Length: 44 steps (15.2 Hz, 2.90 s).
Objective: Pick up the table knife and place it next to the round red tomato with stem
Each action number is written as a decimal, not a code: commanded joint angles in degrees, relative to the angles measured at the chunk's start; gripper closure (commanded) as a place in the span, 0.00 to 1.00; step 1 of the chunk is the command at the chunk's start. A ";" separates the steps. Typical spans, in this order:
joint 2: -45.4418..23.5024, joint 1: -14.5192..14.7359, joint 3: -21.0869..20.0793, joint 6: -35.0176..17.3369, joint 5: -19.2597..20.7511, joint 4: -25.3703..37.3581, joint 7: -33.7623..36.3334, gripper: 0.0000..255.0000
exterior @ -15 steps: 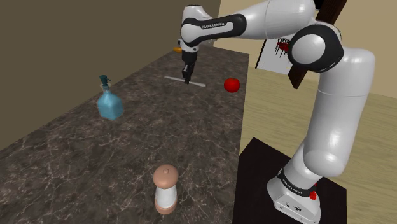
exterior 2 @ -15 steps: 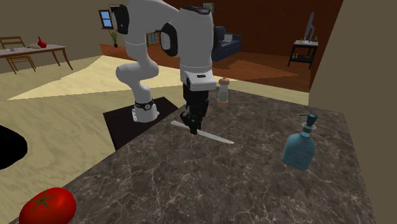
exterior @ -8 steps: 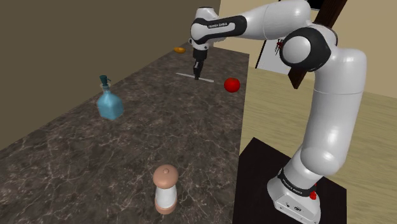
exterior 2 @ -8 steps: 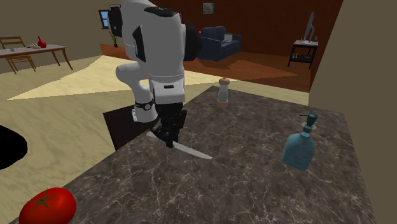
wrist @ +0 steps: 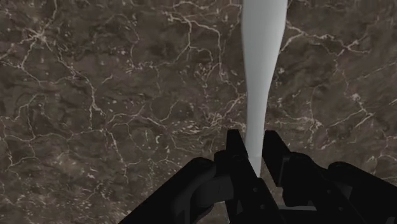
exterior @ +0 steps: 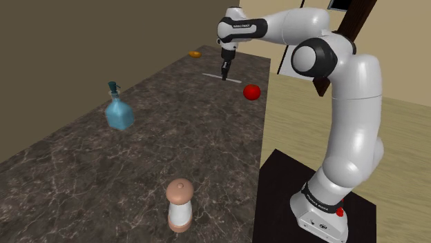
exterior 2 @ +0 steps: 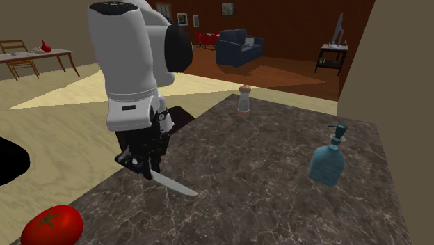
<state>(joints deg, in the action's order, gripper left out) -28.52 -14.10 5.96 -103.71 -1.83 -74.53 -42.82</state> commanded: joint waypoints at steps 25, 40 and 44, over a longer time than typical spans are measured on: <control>-10.68 -5.60 0.86 -9.42 -1.79 1.26 -6.69 1.00; -13.87 -5.64 0.62 -15.87 -2.13 -2.01 -6.83 1.00; -13.87 -5.64 0.62 -15.87 -2.13 -2.01 -6.83 0.00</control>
<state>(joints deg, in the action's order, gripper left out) -42.39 -19.74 6.57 -119.58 -3.96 -76.54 -49.65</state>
